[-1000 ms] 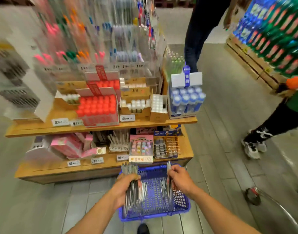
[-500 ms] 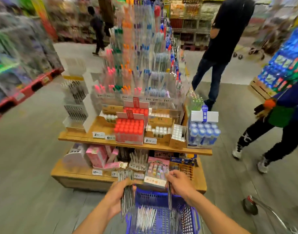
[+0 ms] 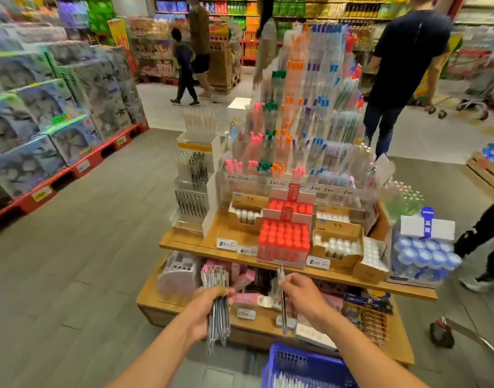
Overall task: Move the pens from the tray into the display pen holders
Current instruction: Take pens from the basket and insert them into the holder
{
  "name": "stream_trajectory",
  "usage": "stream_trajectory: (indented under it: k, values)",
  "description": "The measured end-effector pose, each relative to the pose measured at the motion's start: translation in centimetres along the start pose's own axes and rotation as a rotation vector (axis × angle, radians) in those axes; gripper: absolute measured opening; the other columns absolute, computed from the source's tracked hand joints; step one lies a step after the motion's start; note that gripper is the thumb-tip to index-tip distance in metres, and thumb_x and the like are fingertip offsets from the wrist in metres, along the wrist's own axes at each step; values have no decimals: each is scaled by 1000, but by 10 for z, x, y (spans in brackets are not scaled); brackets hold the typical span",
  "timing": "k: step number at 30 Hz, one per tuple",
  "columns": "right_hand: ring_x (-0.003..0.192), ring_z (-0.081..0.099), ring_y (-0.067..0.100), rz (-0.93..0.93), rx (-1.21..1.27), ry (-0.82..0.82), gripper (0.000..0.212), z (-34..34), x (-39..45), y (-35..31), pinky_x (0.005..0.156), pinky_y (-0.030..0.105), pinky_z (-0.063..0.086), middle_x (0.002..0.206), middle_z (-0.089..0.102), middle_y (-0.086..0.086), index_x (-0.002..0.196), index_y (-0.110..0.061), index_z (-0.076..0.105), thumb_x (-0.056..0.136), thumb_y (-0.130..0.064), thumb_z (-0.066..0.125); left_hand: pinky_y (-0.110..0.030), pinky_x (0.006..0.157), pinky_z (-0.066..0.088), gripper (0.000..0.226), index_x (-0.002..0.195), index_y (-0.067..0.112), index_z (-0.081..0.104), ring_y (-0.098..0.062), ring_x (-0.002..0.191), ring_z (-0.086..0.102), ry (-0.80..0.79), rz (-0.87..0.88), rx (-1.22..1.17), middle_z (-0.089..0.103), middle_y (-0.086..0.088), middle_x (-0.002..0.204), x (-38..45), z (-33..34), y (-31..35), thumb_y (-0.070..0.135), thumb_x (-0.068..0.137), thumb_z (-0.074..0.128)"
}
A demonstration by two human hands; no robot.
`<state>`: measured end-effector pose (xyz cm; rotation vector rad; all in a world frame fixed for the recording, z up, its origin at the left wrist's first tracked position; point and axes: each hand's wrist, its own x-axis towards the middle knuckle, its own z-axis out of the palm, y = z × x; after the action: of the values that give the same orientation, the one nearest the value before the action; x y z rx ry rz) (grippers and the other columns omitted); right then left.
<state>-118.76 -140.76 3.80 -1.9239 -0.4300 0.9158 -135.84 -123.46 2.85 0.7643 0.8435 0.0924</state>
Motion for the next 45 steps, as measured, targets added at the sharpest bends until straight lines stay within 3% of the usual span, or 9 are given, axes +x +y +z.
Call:
stream_trajectory:
  k: [7,10,13,16,19,27,35,41,45]
  values:
    - [57,51,8,-32,6,19,21,99,48,-76,48,20,39,72,63,15,88,-9,61,98,-25,53,-31,46,52,23,96,-5,69,-23,53,61,-88,-11,160,65,-15,72,11,-73,103,4,76,75]
    - [44,48,2,-38,12,3,18,125,71,-98,42,17,41,56,56,-9,89,-15,62,98,-30,55,-30,45,52,22,91,-5,70,-25,51,63,-77,-12,145,65,-16,69,22,-94,134,4,71,75]
    - [43,50,5,-14,27,15,16,142,96,-114,39,20,43,62,56,-5,93,-21,63,96,-35,56,-30,43,51,18,96,-7,67,-26,50,63,-58,-7,143,65,-17,71,42,-112,161,3,80,70]
    - [59,58,13,-3,33,18,17,154,127,-126,43,25,46,74,66,-3,92,-23,63,95,-37,56,-30,45,51,22,105,-12,65,-25,53,62,-15,18,159,66,-19,74,68,-127,185,3,89,62]
    - [47,53,8,-29,32,-9,15,165,162,-138,45,21,42,67,70,-4,94,-21,61,96,-34,55,-30,45,52,24,108,-12,63,-24,52,62,-30,12,159,65,-18,75,92,-137,211,1,88,63]
    - [52,58,8,-9,28,-12,16,193,253,-169,49,23,44,93,71,8,98,-16,61,97,-30,53,-33,47,53,39,116,-13,58,-24,57,62,-65,5,128,66,-20,79,152,-158,272,2,80,63]
    - [55,60,9,-24,41,69,15,199,288,-183,50,22,44,80,63,0,87,-14,57,97,-25,54,-32,49,55,51,121,-15,54,-27,61,64,-137,-71,132,68,-26,84,195,-166,313,-4,72,66]
    - [56,60,8,-12,31,178,22,205,303,-182,53,20,48,75,56,3,86,-11,53,99,-29,52,-36,51,53,46,111,-15,61,-27,62,62,-195,-136,228,66,-23,82,219,-164,335,0,69,69]
    - [65,61,12,-83,-118,276,18,208,310,-182,62,27,51,79,61,5,87,-18,52,99,-31,51,-37,54,50,38,105,-10,60,-26,60,58,-239,-134,323,65,-21,81,228,-161,347,6,71,67]
